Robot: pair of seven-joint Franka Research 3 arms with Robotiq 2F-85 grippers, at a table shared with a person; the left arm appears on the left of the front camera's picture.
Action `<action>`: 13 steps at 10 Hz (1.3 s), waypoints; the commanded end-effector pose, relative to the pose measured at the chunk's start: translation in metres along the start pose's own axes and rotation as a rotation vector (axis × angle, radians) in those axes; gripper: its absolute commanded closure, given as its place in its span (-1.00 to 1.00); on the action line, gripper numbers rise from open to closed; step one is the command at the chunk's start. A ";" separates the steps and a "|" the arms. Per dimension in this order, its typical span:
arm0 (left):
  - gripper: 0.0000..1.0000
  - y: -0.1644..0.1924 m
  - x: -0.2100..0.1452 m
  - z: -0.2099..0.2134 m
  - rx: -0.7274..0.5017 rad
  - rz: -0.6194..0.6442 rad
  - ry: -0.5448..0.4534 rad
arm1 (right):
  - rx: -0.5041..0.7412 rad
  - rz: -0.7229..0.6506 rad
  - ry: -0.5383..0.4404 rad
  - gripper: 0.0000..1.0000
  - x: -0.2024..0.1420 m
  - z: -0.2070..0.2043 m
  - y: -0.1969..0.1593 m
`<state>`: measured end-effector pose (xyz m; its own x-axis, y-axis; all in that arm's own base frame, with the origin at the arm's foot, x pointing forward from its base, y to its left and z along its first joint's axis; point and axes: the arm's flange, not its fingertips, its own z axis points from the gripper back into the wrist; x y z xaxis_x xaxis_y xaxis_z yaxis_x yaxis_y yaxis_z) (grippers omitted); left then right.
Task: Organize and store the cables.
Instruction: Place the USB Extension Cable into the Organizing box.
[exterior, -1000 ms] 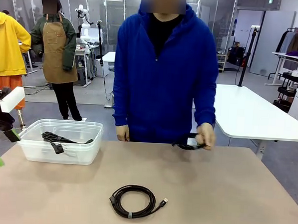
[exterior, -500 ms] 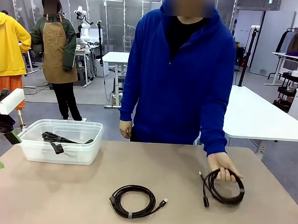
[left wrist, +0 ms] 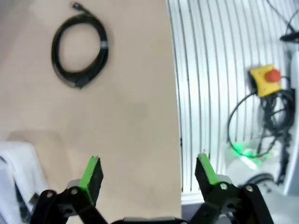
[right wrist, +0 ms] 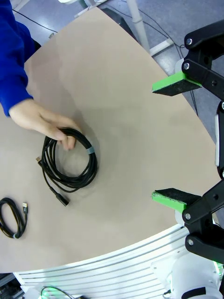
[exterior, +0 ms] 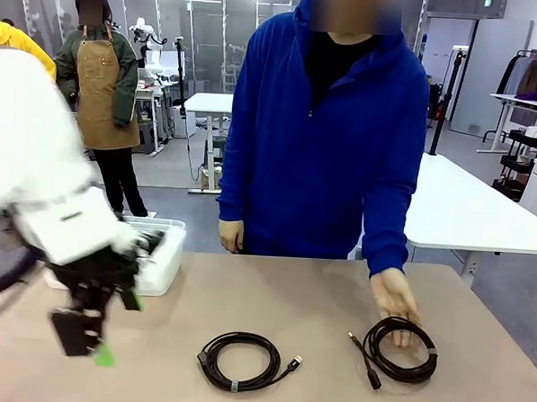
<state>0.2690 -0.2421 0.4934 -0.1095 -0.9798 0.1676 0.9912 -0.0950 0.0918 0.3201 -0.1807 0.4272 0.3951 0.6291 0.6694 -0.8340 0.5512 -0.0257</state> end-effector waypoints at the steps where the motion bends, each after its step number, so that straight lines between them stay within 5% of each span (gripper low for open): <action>1: -1.00 0.021 0.025 -0.017 0.025 0.102 0.091 | -0.002 -0.002 -0.011 -1.00 0.000 0.001 0.001; 7: -1.00 0.035 0.077 -0.089 0.100 0.179 0.043 | -0.002 -0.002 -0.011 -1.00 0.000 0.001 0.001; 12: -1.00 0.066 0.094 -0.146 0.061 0.130 0.048 | -0.002 -0.002 -0.011 -1.00 0.000 0.001 0.001; 13: -1.00 0.062 0.096 -0.136 0.094 0.025 0.046 | -0.002 -0.002 -0.011 -1.00 0.000 0.001 0.001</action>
<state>0.3311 -0.3633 0.3692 -0.0032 -0.9914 0.1309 0.9908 0.0146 0.1346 0.3201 -0.1808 0.4273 0.3952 0.6289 0.6695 -0.8338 0.5515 -0.0259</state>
